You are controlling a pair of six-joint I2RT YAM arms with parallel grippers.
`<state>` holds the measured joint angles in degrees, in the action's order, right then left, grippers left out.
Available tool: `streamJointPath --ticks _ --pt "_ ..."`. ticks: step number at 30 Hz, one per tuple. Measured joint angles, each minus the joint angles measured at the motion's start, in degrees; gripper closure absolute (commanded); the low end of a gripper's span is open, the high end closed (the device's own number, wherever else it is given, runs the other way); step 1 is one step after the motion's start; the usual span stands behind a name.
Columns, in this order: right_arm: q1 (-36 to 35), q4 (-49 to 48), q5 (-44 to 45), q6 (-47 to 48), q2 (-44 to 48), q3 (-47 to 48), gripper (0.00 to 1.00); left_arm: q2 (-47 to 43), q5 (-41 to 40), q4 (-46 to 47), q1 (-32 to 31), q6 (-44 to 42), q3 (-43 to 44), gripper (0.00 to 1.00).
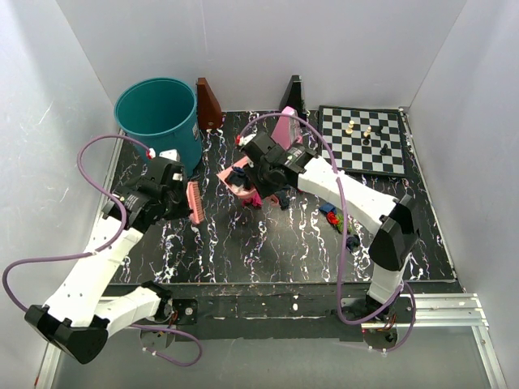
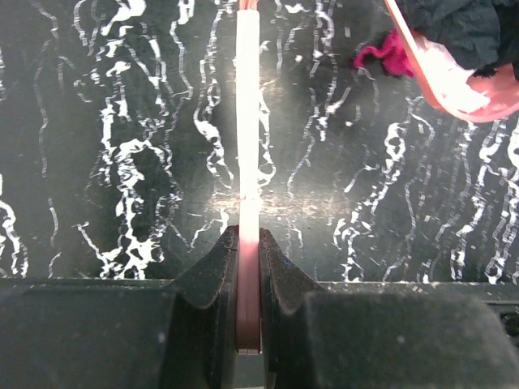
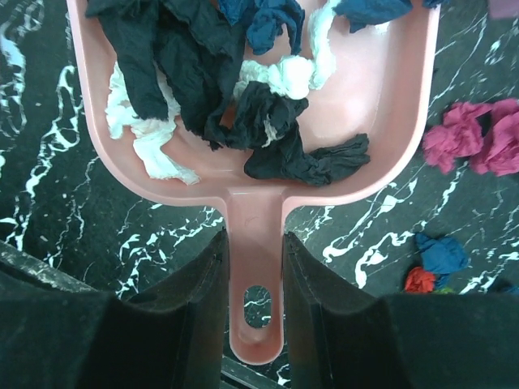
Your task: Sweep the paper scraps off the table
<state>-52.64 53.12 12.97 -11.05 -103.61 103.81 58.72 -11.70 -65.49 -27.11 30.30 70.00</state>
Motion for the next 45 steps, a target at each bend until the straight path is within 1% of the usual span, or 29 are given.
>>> streamJointPath --ticks 4,8,13,21,22,23,24,26,28,32,34,37,40,42,45 --pt "0.00 -6.27 0.13 -2.56 0.26 -7.56 0.99 1.18 -4.35 -2.08 0.00 1.29 0.11 1.00" --pt "-0.17 -12.22 0.33 -5.05 -0.31 -11.72 0.99 1.07 -7.91 -3.63 0.00 2.23 0.11 1.00" --pt "-1.31 -19.65 0.44 -7.43 -3.76 -13.44 0.99 -0.11 -10.56 -4.31 0.00 2.78 0.11 1.00" --pt "-3.78 -26.14 0.68 -9.86 -10.60 -14.21 0.99 -1.66 -12.52 -4.79 0.00 3.21 0.11 1.00" --pt "-4.04 -26.82 0.72 -10.05 -11.10 -14.51 0.96 -1.75 -12.55 -4.79 0.00 3.26 0.11 1.00" --pt "-4.20 -27.41 0.70 -10.27 -11.50 -14.84 0.91 -1.86 -12.55 -4.76 0.00 3.32 0.11 1.00" --pt "-4.37 -27.93 0.66 -10.51 -11.85 -15.15 0.83 -1.95 -12.50 -4.74 0.00 3.34 0.11 1.00" --pt "-4.68 -28.50 0.39 -11.17 -12.15 -15.58 0.73 -2.12 -12.33 -4.59 0.00 3.37 0.11 1.00" --pt "-4.79 -29.44 0.07 -11.58 -12.22 -15.98 0.69 -2.27 -12.04 -4.26 0.00 3.37 0.11 1.00" --pt "-4.76 -32.83 -0.81 -12.28 -12.22 -18.29 0.67 -2.32 -11.28 -3.45 0.00 3.37 0.11 1.00" --pt "-4.76 -33.77 -1.22 -12.57 -12.22 -19.56 0.62 -2.32 -10.86 -3.06 0.00 3.37 0.11 1.00" --pt "-4.76 -34.25 -1.51 -12.72 -12.20 -20.11 0.51 -2.25 -9.73 -2.62 0.00 3.37 0.11 1.00" --pt "-4.76 -34.64 -1.66 -12.66 -11.74 -20.55 0.44 -2.10 -8.63 -2.10 0.00 3.34 0.11 1.00" --pt "-4.76 -34.86 -1.79 -12.66 -10.82 -21.27 0.41 -1.88 -8.09 -1.77 0.00 3.32 0.11 1.00" --pt "-4.76 -34.77 -2.21 -12.55 -9.03 -22.05 0.39 -1.66 -7.17 -1.60 0.00 3.30 0.11 1.00"
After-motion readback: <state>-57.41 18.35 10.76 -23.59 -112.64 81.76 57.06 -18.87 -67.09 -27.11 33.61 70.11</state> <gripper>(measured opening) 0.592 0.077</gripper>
